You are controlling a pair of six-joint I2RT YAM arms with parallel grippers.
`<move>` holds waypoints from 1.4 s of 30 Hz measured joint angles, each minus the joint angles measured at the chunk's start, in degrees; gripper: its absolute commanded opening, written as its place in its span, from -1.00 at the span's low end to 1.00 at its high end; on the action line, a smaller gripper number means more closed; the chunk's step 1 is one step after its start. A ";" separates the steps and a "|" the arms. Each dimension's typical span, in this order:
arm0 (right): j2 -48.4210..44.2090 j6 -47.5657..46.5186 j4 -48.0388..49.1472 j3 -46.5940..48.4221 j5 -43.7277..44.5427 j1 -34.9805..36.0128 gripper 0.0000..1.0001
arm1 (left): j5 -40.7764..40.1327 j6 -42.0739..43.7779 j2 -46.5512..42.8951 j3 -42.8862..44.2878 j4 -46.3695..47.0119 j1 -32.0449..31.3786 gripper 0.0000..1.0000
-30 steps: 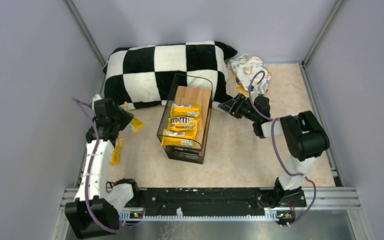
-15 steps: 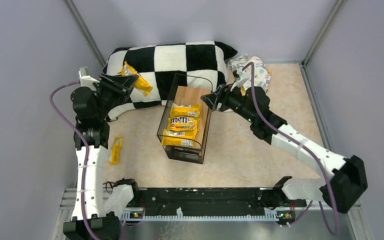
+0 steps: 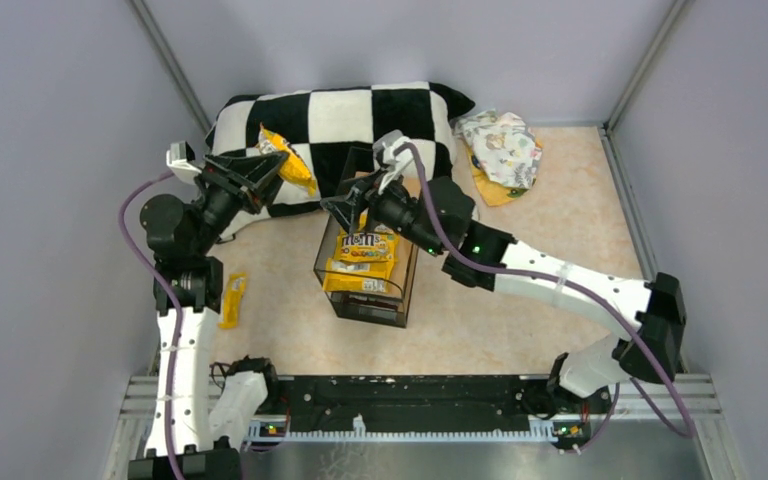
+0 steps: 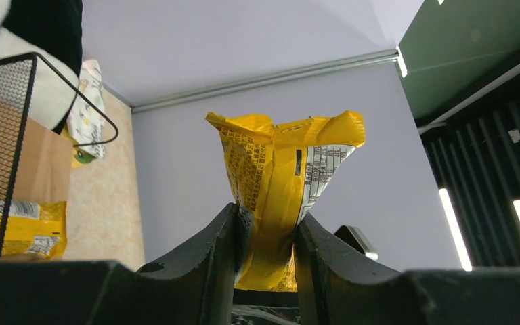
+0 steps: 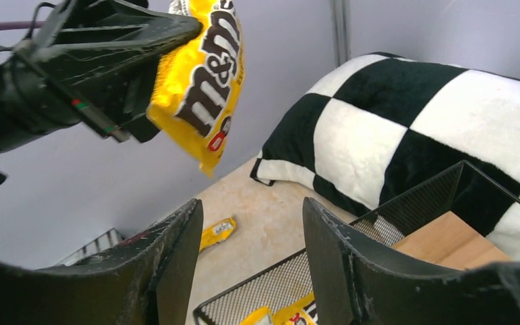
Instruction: Place and organize the candy bags onto the shelf
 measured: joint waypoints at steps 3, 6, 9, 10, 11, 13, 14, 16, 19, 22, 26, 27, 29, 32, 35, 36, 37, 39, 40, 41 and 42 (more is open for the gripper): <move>3.54 -0.35 0.63 1.16 0.79 0.04 -0.03 | 0.98 -2.58 -0.13 -1.77 1.75 -0.87 -0.21; 5.68 -0.57 2.03 1.92 1.42 0.42 -0.06 | 1.90 -4.94 0.07 -4.20 2.58 -1.44 -0.21; 6.29 -1.36 3.45 1.92 2.49 1.62 -0.10 | 2.36 -6.97 0.50 -5.75 3.91 -1.68 -0.22; 6.32 -1.53 4.04 1.92 2.78 2.05 -0.12 | 2.49 -7.45 0.57 -6.01 4.15 -1.68 -0.22; 6.32 -1.77 4.68 1.92 2.99 2.47 -0.12 | 2.62 -7.89 0.63 -6.36 4.61 -1.77 -0.23; 6.32 -1.95 5.90 1.92 3.34 3.06 -0.12 | 2.89 -8.79 0.74 -6.73 5.35 -1.95 -0.23; 6.32 -2.01 6.38 1.92 3.61 3.34 -0.11 | 3.04 -9.09 0.83 -6.80 5.73 -1.99 -0.24; 6.32 -2.23 6.99 1.84 4.20 3.54 -0.08 | 3.10 -9.53 0.96 -6.84 6.43 -1.99 -0.25; 6.25 -2.49 7.98 1.40 5.42 4.11 -0.05 | 3.32 -10.03 1.11 -6.84 7.26 -1.99 -0.27; 5.75 -3.10 8.41 0.46 6.47 4.94 -0.04 | 3.48 -10.12 1.36 -6.91 7.52 -2.05 -0.27; 5.53 -4.42 9.07 0.15 7.74 6.25 -0.06 | 3.52 -10.21 1.55 -7.43 7.69 -2.19 -0.27; 5.53 -4.70 9.35 0.15 8.13 6.51 -0.11 | 3.52 -10.29 1.60 -7.61 7.67 -2.21 -0.27; 5.53 -5.16 9.51 0.15 9.57 6.86 -0.18 | 3.54 -10.34 1.68 -7.76 7.65 -2.21 -0.27; 5.62 -5.53 9.68 0.17 12.68 6.99 -0.36 | 3.56 -10.36 1.75 -7.76 7.72 -2.21 -0.27; 6.14 -5.92 11.08 0.20 15.43 7.02 -0.45 | 3.58 -10.36 1.90 -7.76 7.72 -2.32 -0.27; 6.32 -6.01 11.61 0.20 16.13 7.02 -0.45 | 3.58 -10.36 1.95 -7.76 7.72 -2.36 -0.27; 6.58 -6.10 12.31 0.20 16.61 7.02 -0.43 | 3.58 -10.40 1.99 -7.76 7.69 -2.36 -0.27; 7.04 -6.43 13.31 0.28 17.09 7.02 -0.34 | 3.54 -10.47 2.05 -7.76 7.72 -2.40 -0.27; 7.34 -6.62 13.73 0.44 17.09 7.02 -0.32 | 3.54 -10.51 2.08 -7.76 7.72 -2.40 -0.27; 7.74 -6.82 13.88 0.81 17.11 7.02 -0.32 | 3.52 -10.54 2.16 -7.76 7.74 -2.40 -0.27; 8.13 -6.84 13.99 1.22 17.07 7.02 -0.31 | 3.48 -10.58 2.23 -7.76 7.76 -2.40 -0.27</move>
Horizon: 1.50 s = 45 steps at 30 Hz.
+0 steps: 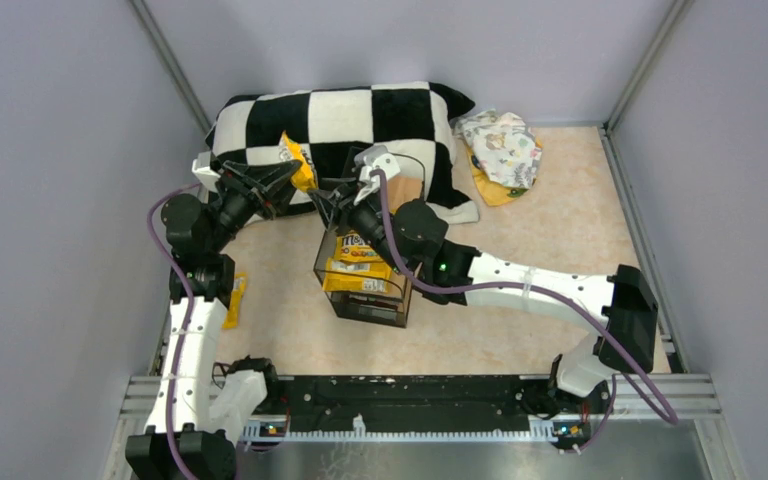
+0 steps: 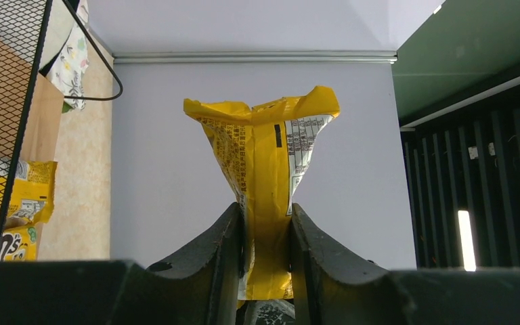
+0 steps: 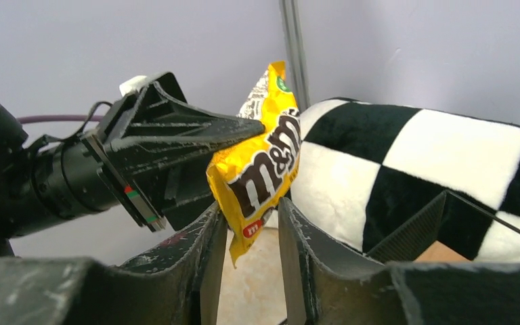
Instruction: Place and organize the candy bags onto the shelf
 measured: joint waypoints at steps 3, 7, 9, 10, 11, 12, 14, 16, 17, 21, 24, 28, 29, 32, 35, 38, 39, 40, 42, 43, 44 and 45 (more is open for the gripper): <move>1.49 -0.02 0.72 1.51 -0.02 0.00 -0.35 | 0.02 -0.22 0.46 0.00 0.04 0.00 -0.28; 2.62 -0.04 1.97 1.81 0.28 0.00 -0.50 | 0.00 -0.20 0.72 0.00 0.02 -0.02 -0.28; 2.95 -0.09 2.73 1.81 0.55 0.00 -0.68 | 0.00 -0.22 0.87 0.00 0.00 -0.02 -0.27; 3.04 -0.24 3.06 1.81 0.68 0.00 -0.76 | 0.00 -0.22 0.94 0.00 0.04 -0.02 -0.24; 3.10 -0.37 3.30 1.81 0.83 0.00 -0.84 | 0.00 -0.20 0.96 0.00 0.07 -0.02 -0.18; 3.15 -0.42 3.69 1.81 0.98 0.00 -0.90 | 0.02 -0.17 0.96 0.00 0.04 -0.02 -0.06; 3.17 -0.46 4.52 1.75 1.20 0.00 -1.00 | -0.07 0.50 0.96 0.07 0.00 -0.07 0.21; 3.17 -0.35 5.40 1.60 1.27 -0.24 -1.00 | -0.44 2.21 1.05 0.68 -1.16 -0.15 0.48; 3.08 0.15 5.81 1.31 1.09 -0.57 -1.00 | -0.74 3.63 1.18 1.22 -2.01 -0.17 0.64; 0.87 5.05 5.90 -2.05 -3.65 -4.59 -1.00 | -4.52 13.40 2.27 6.43 -8.66 -0.26 0.97; -2.21 10.82 5.29 -5.57 -10.23 -11.80 -1.00 | -9.99 24.39 3.48 13.51 -15.74 -0.28 0.96; -5.75 23.26 4.59 -8.39 -25.00 -28.20 -1.00 | -20.55 41.09 2.05 18.38 -20.68 -0.28 0.96; -5.97 27.52 4.79 -8.50 -30.38 -33.46 -1.00 | -23.08 44.63 1.07 18.05 -21.22 -0.28 0.96; -5.33 38.32 6.97 -8.59 -44.13 -44.50 -1.00 | -28.15 52.78 -0.72 14.95 -20.11 -0.26 0.97; -1.14 53.37 18.71 -9.68 -58.53 -53.00 -1.00 | -29.59 57.83 -0.31 10.40 -16.31 -0.28 0.97; 6.16 67.28 32.85 -10.34 -68.35 -56.15 -1.00 | -29.11 60.81 4.00 8.44 -13.57 -0.28 0.97; 9.40 72.48 38.03 -10.38 -71.23 -56.41 -1.00 | -28.70 61.81 6.40 8.44 -12.83 -0.28 0.97; 11.65 76.11 41.48 -10.38 -73.11 -56.43 -1.00 | -28.41 62.53 8.83 8.44 -12.31 -0.28 0.96; 15.82 83.17 47.36 -11.15 -76.37 -56.41 -1.00 | -27.45 63.89 12.83 8.24 -11.85 -0.26 0.96; 17.07 85.79 49.13 -11.82 -77.42 -56.39 -1.00 | -26.99 64.48 13.97 7.98 -11.58 -0.28 0.96; 17.81 87.62 50.47 -12.44 -78.12 -56.24 -1.00 | -26.73 65.13 14.99 7.43 -11.23 -0.28 0.96; 18.53 89.48 52.26 -13.16 -79.01 -56.19 -1.00 | -26.34 65.79 15.56 6.71 -10.82 -0.28 0.96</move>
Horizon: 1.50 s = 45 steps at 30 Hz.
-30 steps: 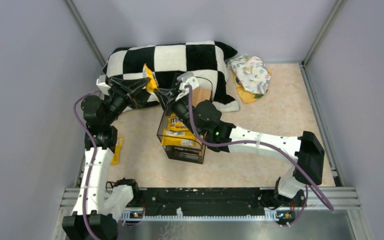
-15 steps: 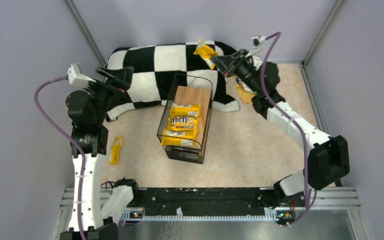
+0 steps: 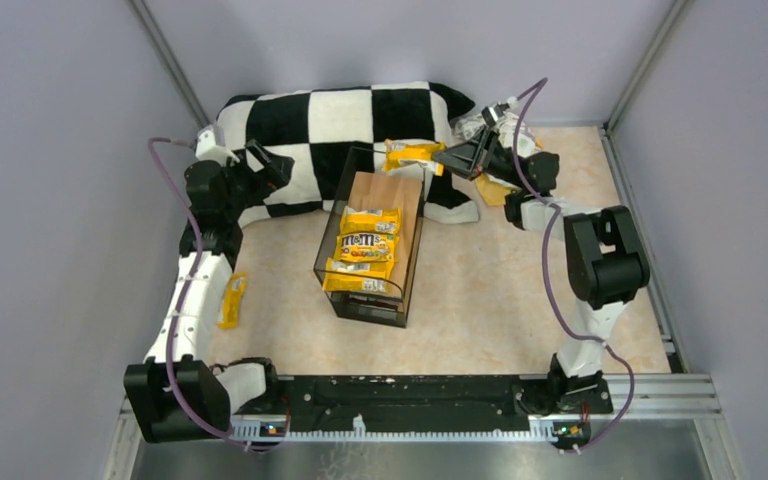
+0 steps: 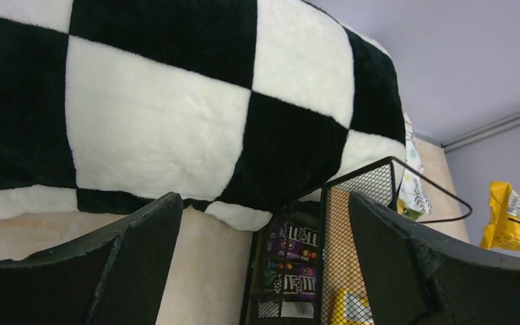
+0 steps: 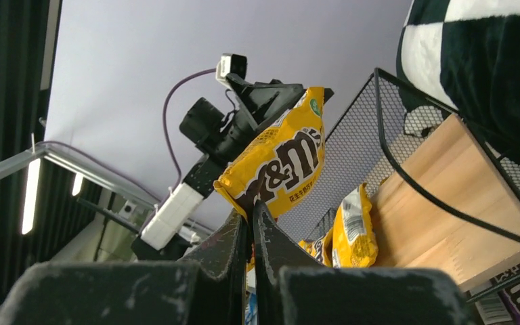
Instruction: Place and organize the candy bags onto the shelf
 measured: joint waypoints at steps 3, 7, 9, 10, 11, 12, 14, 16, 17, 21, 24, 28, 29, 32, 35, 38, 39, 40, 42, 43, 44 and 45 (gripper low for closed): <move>0.37 1.68 2.56 -1.51 -0.94 0.07 -1.00 | 0.59 1.75 0.20 -1.70 0.63 0.00 0.96; 0.55 0.76 3.19 -3.80 -1.22 0.74 -1.00 | 0.46 3.74 0.37 -2.10 0.74 0.00 0.97; 1.64 0.55 3.21 -4.07 -1.18 1.68 -1.00 | 0.22 4.50 0.11 -2.38 1.16 0.00 0.97; 2.29 0.55 3.21 -4.07 -1.20 2.32 -1.00 | -0.04 4.83 -0.17 -2.78 1.36 0.00 0.97; 3.06 0.48 3.19 -4.04 -1.20 3.08 -1.00 | -0.28 5.07 -0.63 -3.21 1.36 0.00 0.96; 4.00 0.22 3.08 -4.04 -1.07 4.04 -1.00 | -0.63 5.29 -1.09 -3.56 1.38 0.00 0.96; 5.33 -0.59 1.95 -4.04 -0.70 5.42 -1.00 | -1.18 5.77 -2.10 -4.17 1.40 0.00 0.96; 6.01 -2.40 -1.01 -4.04 -0.13 6.54 -1.00 | -1.81 6.34 -2.91 -4.46 1.51 0.00 0.97; 6.01 -3.45 -2.54 -4.04 0.09 6.95 -1.00 | -2.14 6.54 -3.19 -4.50 1.60 0.00 0.97; 6.01 -8.13 -8.09 -3.89 0.96 7.98 -1.00 | -2.25 6.60 -3.52 -4.52 2.03 0.00 0.96; 5.99 -11.43 -12.48 -3.82 1.90 8.28 -1.00 | -2.23 6.58 -3.52 -4.59 2.14 0.02 0.96; 5.99 -13.46 -15.74 -3.82 2.93 8.46 -1.00 | -2.23 6.58 -3.52 -4.70 2.27 0.00 0.97; 5.99 -13.57 -15.96 -3.78 3.06 8.57 -1.00 | -2.23 6.58 -3.52 -4.79 2.32 0.02 0.97; 6.01 -13.53 -15.93 -3.23 3.34 9.22 -0.99 | -2.23 6.56 -3.52 -4.92 2.34 0.00 0.97; 6.05 -13.51 -15.89 -2.29 3.48 10.23 -0.98 | -2.23 6.56 -3.52 -4.92 2.38 0.00 0.97; 6.12 -13.53 -15.91 -1.99 3.72 11.08 -0.96 | -2.23 6.56 -3.50 -4.94 2.38 0.02 0.96; 6.12 -13.55 -15.91 -1.99 3.80 11.32 -0.94 | -2.23 6.56 -3.50 -4.96 2.38 0.02 0.96; 6.14 -13.57 -15.96 -1.99 3.89 11.52 -0.93 | -2.23 6.56 -3.50 -4.98 2.43 0.00 0.97; 6.14 -13.75 -15.98 -1.99 4.04 11.67 -0.91 | -2.23 6.54 -3.50 -5.03 2.43 0.00 0.96; 6.14 -13.94 -16.00 -1.99 4.13 11.67 -0.89 | -2.21 6.54 -3.50 -5.09 2.45 0.02 0.96; 6.14 -14.05 -16.09 -1.99 4.24 11.65 -0.88 | -2.19 6.51 -3.52 -5.14 2.51 0.02 0.96; 6.14 -14.34 -16.33 -1.99 4.37 11.65 -0.86 | -2.19 6.51 -3.50 -5.22 2.60 0.00 0.96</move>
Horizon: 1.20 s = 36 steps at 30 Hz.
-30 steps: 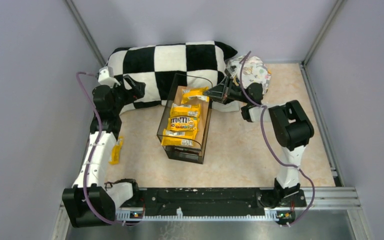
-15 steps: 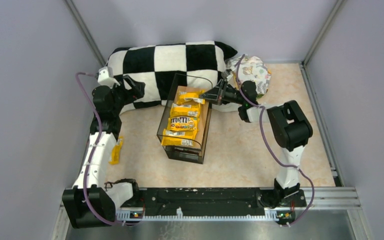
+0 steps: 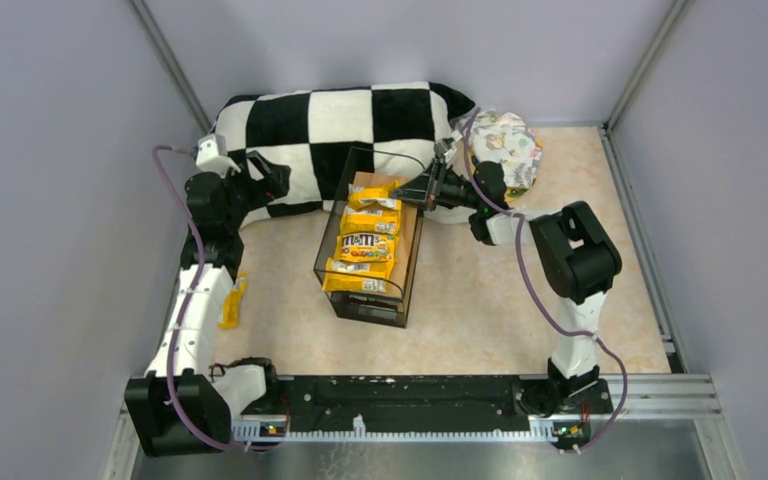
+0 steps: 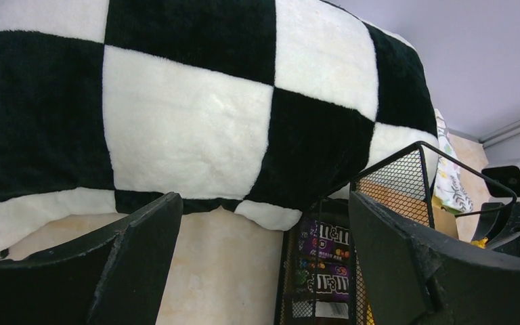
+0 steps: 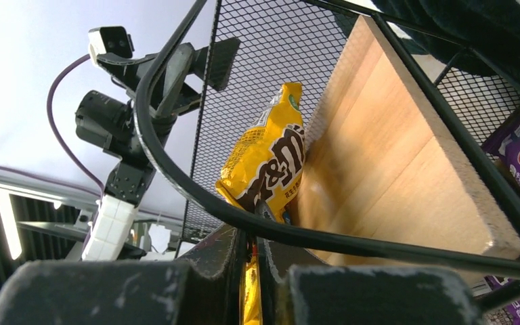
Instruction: Place and organize the candy bags onto the shelf
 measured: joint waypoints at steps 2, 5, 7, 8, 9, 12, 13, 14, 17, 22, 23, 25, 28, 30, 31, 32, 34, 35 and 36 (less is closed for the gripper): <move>0.00 -0.66 -0.68 0.00 0.22 0.00 -0.80 | 0.00 0.00 0.00 -0.17 0.02 0.02 0.97; -0.02 -1.66 -2.21 0.00 0.46 0.00 -0.72 | 0.00 -0.02 0.00 -0.31 0.04 0.00 0.96; -0.02 -2.14 -2.21 0.11 0.46 -0.02 -0.65 | 0.00 -0.04 0.00 -0.33 0.04 0.00 0.97; -0.02 -2.21 -2.19 0.11 0.42 -0.04 -0.62 | 0.00 -0.04 0.00 -0.33 0.09 0.00 0.97; -0.07 -2.36 -2.16 0.17 0.39 -0.04 -0.58 | 0.00 -0.04 0.00 -0.33 0.13 0.00 0.96; -0.20 -3.28 -3.02 0.83 0.31 -0.04 -0.45 | 0.00 -0.04 0.00 -0.42 0.31 0.02 0.97; -0.46 -3.72 -3.50 0.83 0.37 -0.04 -0.41 | 0.00 -0.04 0.00 -0.42 0.37 0.00 0.97; -0.90 -4.44 -4.26 0.85 0.50 -0.04 -0.37 | 0.00 -0.04 0.00 -0.42 0.39 0.02 0.97; -2.40 -7.48 -7.93 0.85 1.18 -0.04 -0.23 | 0.00 -0.04 0.00 -0.42 0.44 0.00 0.97; -6.69 -16.31 -19.58 1.51 4.13 -0.04 0.01 | 0.02 -0.04 0.00 -0.42 0.42 0.02 0.97; -7.41 -18.16 -21.90 1.81 4.87 -0.04 0.06 | 0.02 -0.04 0.00 -0.42 0.44 0.02 0.96; -9.25 -22.16 -27.32 2.40 6.69 -0.04 0.11 | 0.00 -0.02 0.00 -0.42 0.42 0.00 0.97; -11.58 -27.47 -33.92 2.71 8.83 -0.20 0.13 | 0.00 0.00 0.07 -0.42 0.44 0.02 0.96; -13.16 -30.80 -37.88 2.71 10.01 -0.55 0.17 | 0.00 0.02 0.31 -0.42 0.46 0.02 0.97; -13.88 -32.20 -39.63 2.71 10.62 -0.76 0.18 | 0.00 0.04 0.50 -0.42 0.52 0.00 0.96; -14.73 -33.81 -41.22 2.71 11.17 -0.98 0.19 | 0.00 0.04 0.79 -0.42 0.57 0.00 0.96; -16.33 -36.61 -44.17 2.67 12.22 -1.68 0.21 | -0.09 0.09 1.53 -0.42 0.55 -0.04 0.96; -17.29 -38.07 -45.77 2.64 12.74 -2.23 0.22 | -0.26 0.04 1.79 -0.42 0.33 -0.07 0.97; -18.27 -39.58 -47.34 2.62 13.38 -2.86 0.25 | -0.46 -0.02 2.05 -0.39 -0.48 -0.17 0.97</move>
